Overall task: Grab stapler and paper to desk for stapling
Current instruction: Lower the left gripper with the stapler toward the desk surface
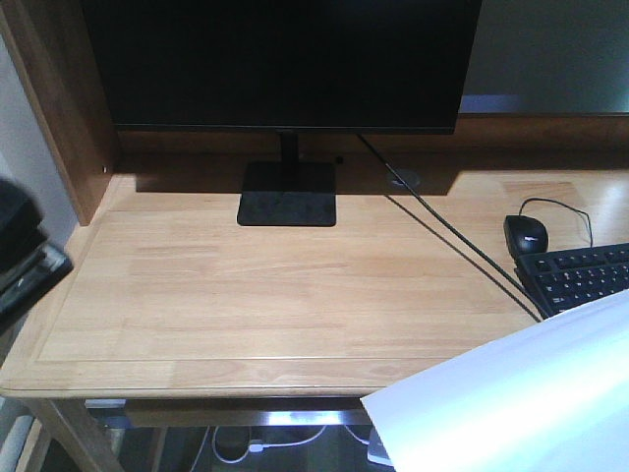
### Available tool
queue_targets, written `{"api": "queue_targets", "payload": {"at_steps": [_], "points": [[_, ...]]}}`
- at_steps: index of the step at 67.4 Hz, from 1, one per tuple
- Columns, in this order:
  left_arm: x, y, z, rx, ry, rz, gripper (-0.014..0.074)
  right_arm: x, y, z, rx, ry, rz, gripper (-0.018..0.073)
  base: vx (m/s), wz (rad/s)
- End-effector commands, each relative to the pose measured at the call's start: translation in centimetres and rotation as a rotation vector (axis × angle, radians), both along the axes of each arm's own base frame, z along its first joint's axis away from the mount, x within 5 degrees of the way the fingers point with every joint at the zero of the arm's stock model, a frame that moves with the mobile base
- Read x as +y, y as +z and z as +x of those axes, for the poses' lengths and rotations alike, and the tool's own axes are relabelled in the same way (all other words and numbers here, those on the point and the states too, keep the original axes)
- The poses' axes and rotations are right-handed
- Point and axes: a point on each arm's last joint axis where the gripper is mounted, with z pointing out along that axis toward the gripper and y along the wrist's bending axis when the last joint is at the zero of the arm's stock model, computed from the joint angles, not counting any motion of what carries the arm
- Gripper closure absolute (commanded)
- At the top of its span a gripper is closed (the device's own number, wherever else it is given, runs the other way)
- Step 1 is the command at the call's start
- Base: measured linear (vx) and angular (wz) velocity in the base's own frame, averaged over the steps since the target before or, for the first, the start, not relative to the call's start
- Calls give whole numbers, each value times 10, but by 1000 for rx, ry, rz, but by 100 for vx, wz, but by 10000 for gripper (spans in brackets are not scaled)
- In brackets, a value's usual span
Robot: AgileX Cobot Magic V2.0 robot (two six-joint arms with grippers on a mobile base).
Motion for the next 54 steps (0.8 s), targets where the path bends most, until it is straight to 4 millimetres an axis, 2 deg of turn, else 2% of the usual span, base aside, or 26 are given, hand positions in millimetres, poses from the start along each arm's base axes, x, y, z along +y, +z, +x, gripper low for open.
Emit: {"api": "queue_targets", "payload": {"at_steps": [1,11,29,41,54], "points": [[-19,31,25,-123,-47,0,603,0,3,-2,-39,15,20,561,0,0],[-45,33,63,-66,-66,34,603,0,3,-2,-39,15,20,561,0,0],[-86,9,134,108,-50,62,603,0,3,-2,-41,15,20,561,0,0],[-94,-9,172,244,22,-48,603,0,3,-2,-41,15,20,561,0,0],[-83,-28,200,314,98,-135,603,0,3,-2,-41,15,20,561,0,0]]}}
